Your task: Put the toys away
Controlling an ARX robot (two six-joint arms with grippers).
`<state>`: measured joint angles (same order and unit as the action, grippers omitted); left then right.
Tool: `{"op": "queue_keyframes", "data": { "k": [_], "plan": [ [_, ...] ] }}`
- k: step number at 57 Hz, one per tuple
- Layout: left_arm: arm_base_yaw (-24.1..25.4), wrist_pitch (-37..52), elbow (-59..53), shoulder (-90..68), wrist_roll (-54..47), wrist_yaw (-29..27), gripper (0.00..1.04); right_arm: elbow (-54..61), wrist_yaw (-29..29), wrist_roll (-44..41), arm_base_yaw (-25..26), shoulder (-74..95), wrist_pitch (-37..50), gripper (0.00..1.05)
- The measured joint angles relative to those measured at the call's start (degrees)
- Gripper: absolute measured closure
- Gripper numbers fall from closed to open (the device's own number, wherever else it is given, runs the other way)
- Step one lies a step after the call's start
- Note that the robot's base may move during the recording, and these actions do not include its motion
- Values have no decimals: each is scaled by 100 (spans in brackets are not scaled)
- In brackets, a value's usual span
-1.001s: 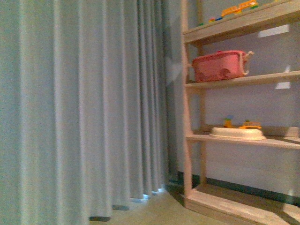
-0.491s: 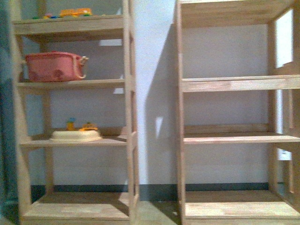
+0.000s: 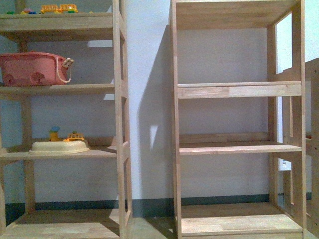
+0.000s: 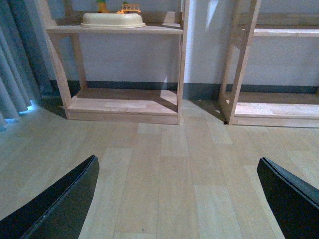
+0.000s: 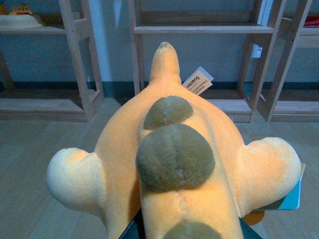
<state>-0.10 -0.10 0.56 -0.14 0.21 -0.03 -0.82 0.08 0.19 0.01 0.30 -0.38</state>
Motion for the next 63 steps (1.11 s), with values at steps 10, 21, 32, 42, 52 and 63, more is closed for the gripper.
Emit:
{"op": "queue_keyframes", "data": {
  "k": [10, 21, 32, 42, 52, 63],
  "plan": [
    [0, 0, 0, 0, 0, -2, 6, 0, -7, 0, 0, 2, 0, 97],
    [0, 0, 0, 0, 0, 0, 6, 0, -9, 0, 0, 0, 0, 98],
    [0, 0, 0, 0, 0, 2, 6, 0, -7, 0, 0, 2, 0, 98],
    [0, 0, 0, 0, 0, 0, 6, 0, -2, 0, 0, 0, 0, 98],
    [0, 0, 0, 0, 0, -2, 6, 0, -2, 2, 0, 0, 0, 98],
    [0, 0, 0, 0, 0, 0, 6, 0, -2, 0, 0, 0, 0, 98]
  ]
}}
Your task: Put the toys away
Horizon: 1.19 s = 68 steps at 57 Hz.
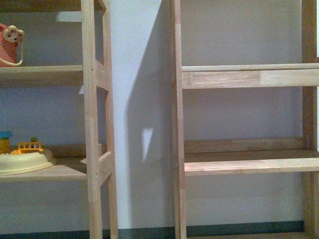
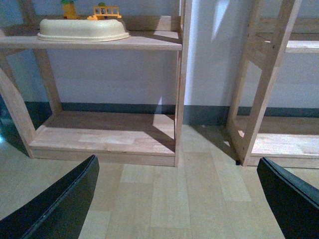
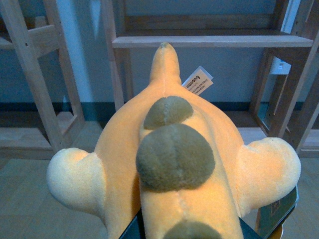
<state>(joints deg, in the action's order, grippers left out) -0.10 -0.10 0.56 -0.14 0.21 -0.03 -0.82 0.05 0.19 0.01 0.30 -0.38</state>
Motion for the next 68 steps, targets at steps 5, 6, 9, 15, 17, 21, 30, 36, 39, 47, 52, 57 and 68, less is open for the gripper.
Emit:
{"op": "queue_keyframes", "data": {
  "k": [5, 6, 9, 15, 17, 21, 30, 36, 39, 47, 52, 57, 68],
  "plan": [
    [0, 0, 0, 0, 0, 0, 6, 0, -2, 0, 0, 0, 0, 98],
    [0, 0, 0, 0, 0, 0, 6, 0, -2, 0, 0, 0, 0, 98],
    [0, 0, 0, 0, 0, 0, 6, 0, -2, 0, 0, 0, 0, 98],
    [0, 0, 0, 0, 0, 0, 6, 0, -2, 0, 0, 0, 0, 98],
    [0, 0, 0, 0, 0, 0, 6, 0, -2, 0, 0, 0, 0, 98],
    [0, 0, 0, 0, 0, 0, 6, 0, -4, 0, 0, 2, 0, 98],
    [0, 0, 0, 0, 0, 0, 6, 0, -2, 2, 0, 0, 0, 98],
    [0, 0, 0, 0, 0, -2, 6, 0, -2, 0, 0, 2, 0, 98],
    [0, 0, 0, 2, 0, 0, 6, 0, -2, 0, 0, 0, 0, 98],
    [0, 0, 0, 2, 0, -4, 6, 0, -2, 0, 0, 2, 0, 98],
    [0, 0, 0, 0, 0, 2, 6, 0, -4, 0, 0, 2, 0, 98],
    [0, 0, 0, 2, 0, 0, 6, 0, -2, 0, 0, 0, 0, 98],
    [0, 0, 0, -2, 0, 0, 6, -22, -905, 166, -289, 101, -155, 98]
  ]
}}
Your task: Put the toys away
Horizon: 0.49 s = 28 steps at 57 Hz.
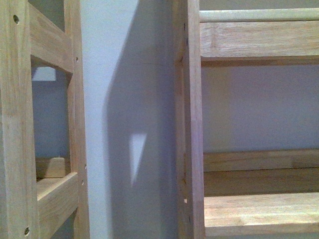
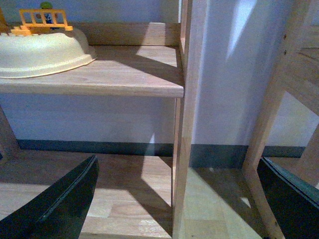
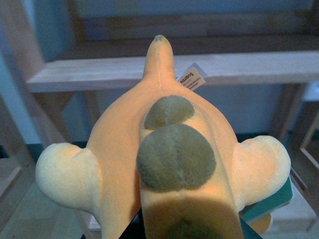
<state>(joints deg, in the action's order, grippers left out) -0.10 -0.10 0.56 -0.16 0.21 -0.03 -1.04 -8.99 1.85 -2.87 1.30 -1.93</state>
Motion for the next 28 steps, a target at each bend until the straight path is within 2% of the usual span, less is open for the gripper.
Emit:
{"op": "queue_keyframes", "data": {
  "k": [8, 13, 20, 28],
  "plan": [
    [0, 0, 0, 0, 0, -4, 6, -28, -1193, 116, -372, 273, 7, 98],
    [0, 0, 0, 0, 0, 0, 6, -356, -1987, -55, -1080, 603, 321, 98],
    [0, 0, 0, 2, 0, 0, 6, -901, -2608, -369, -1788, 1045, 599, 98],
    [0, 0, 0, 2, 0, 0, 6, -1674, -3056, -614, -2240, 1587, 680, 98]
  ]
}}
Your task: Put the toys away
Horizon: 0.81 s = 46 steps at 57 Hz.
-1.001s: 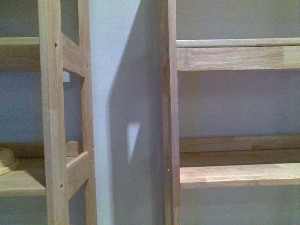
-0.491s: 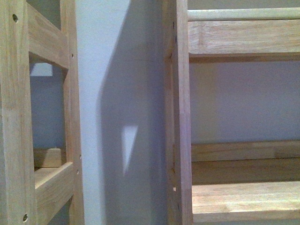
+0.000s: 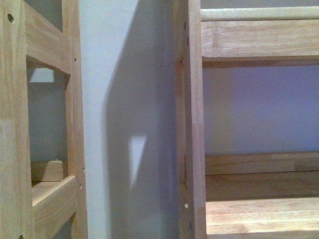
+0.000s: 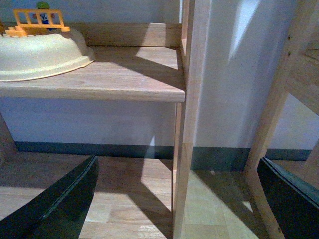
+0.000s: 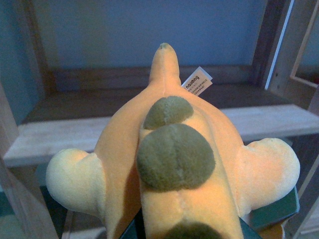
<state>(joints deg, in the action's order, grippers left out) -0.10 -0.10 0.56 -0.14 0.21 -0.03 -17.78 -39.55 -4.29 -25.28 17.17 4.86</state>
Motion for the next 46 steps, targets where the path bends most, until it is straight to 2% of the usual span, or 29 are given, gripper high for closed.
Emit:
{"op": "queue_keyframes", "data": {
  "k": [17, 28, 33, 39, 46],
  "plan": [
    [0, 0, 0, 0, 0, 0, 6, -1729, -243, -1056, -671, 1051, 907, 98],
    [0, 0, 0, 0, 0, 0, 6, -2549, -63, -1891, -826, 1615, 1504, 98],
    [0, 0, 0, 0, 0, 0, 6, -2918, 146, -2181, -772, 1821, 1650, 98],
    [0, 0, 0, -2, 0, 0, 6, -3493, 601, -2299, -476, 2031, 1429, 98],
    [0, 0, 0, 0, 0, 0, 6, -4068, 1484, -1993, 83, 2186, 881, 98]
  ]
}}
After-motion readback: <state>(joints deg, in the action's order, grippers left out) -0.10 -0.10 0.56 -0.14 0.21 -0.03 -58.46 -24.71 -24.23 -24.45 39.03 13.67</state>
